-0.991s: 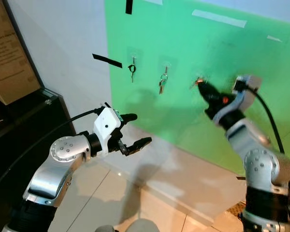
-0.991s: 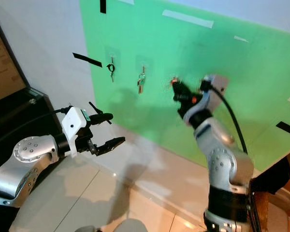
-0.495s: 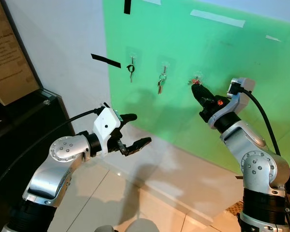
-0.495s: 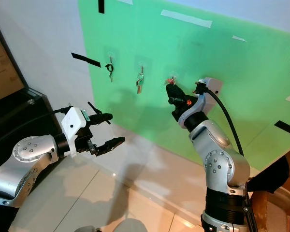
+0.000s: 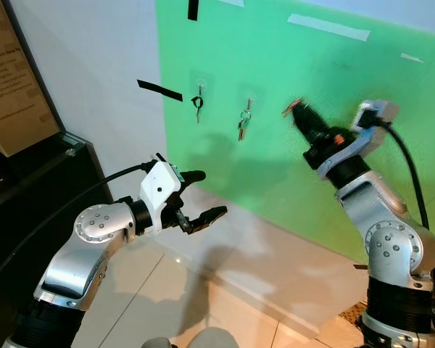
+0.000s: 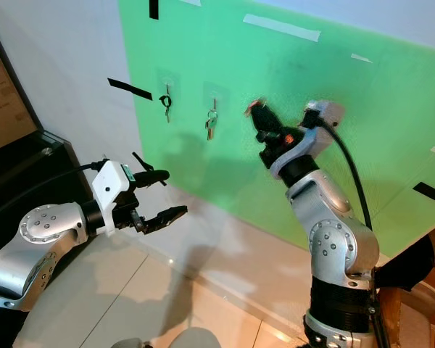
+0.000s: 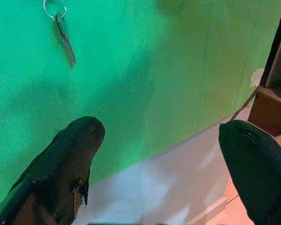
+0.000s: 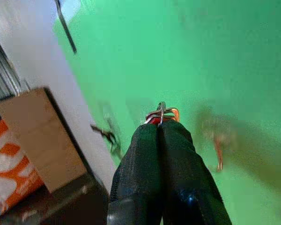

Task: Hang keys on a hook

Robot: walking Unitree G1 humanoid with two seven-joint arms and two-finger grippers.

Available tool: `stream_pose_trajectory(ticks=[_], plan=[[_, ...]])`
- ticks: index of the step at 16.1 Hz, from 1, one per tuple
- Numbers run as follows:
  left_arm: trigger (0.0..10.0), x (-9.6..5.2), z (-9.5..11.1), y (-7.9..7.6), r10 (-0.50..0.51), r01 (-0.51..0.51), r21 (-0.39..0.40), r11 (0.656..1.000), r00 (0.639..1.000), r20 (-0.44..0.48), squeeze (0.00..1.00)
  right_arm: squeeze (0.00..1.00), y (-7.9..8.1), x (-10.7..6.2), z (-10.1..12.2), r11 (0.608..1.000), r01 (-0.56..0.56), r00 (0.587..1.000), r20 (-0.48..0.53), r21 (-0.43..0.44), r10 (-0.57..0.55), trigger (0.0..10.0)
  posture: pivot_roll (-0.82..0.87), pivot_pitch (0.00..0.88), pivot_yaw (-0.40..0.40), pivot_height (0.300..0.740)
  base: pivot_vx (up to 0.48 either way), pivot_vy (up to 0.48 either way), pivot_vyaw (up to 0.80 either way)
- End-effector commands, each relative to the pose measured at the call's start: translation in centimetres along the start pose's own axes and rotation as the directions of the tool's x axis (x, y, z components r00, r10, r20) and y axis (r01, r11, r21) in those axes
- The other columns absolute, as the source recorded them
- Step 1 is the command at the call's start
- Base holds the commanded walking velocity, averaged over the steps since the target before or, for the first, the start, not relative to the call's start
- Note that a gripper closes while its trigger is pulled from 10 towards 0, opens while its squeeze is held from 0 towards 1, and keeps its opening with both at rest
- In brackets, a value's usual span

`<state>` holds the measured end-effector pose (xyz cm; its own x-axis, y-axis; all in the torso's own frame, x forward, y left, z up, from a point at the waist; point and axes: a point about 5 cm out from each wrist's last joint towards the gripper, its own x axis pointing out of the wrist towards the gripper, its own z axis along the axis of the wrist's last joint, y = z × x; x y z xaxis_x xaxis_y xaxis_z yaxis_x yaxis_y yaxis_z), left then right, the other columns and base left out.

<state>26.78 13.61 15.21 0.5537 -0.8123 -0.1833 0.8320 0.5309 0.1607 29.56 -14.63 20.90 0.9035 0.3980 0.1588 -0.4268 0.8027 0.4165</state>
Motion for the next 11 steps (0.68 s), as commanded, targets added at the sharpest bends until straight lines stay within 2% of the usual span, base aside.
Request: stream_pose_trajectory(ticks=[1,3,11], plan=[[10.0,0.3,0.6,0.0,-0.015,0.015,0.028,0.999,1.0,0.008,0.0,0.0,-0.2,-0.1,-0.9,1.0,0.003,0.997,-0.074,-0.013,-0.004,10.0,0.04,0.0,-0.066,0.74,0.0,0.0,0.0],[10.0,0.3,0.6,0.0,-0.016,0.015,0.029,0.999,1.0,0.01,0.0,0.0,-0.4,-0.1,-2.1,1.0,0.022,0.988,-0.152,-0.01,-0.023,10.0,0.04,0.0,-0.067,0.74,0.0,0.0,0.0],[10.0,0.4,0.7,0.1,-0.013,0.013,0.029,0.999,1.0,0.013,0.0,0.0,-0.8,0.5,-1.5,0.999,0.042,0.992,-0.119,-0.008,-0.042,10.0,0.05,0.0,-0.069,0.74,0.0,0.0,0.0]])
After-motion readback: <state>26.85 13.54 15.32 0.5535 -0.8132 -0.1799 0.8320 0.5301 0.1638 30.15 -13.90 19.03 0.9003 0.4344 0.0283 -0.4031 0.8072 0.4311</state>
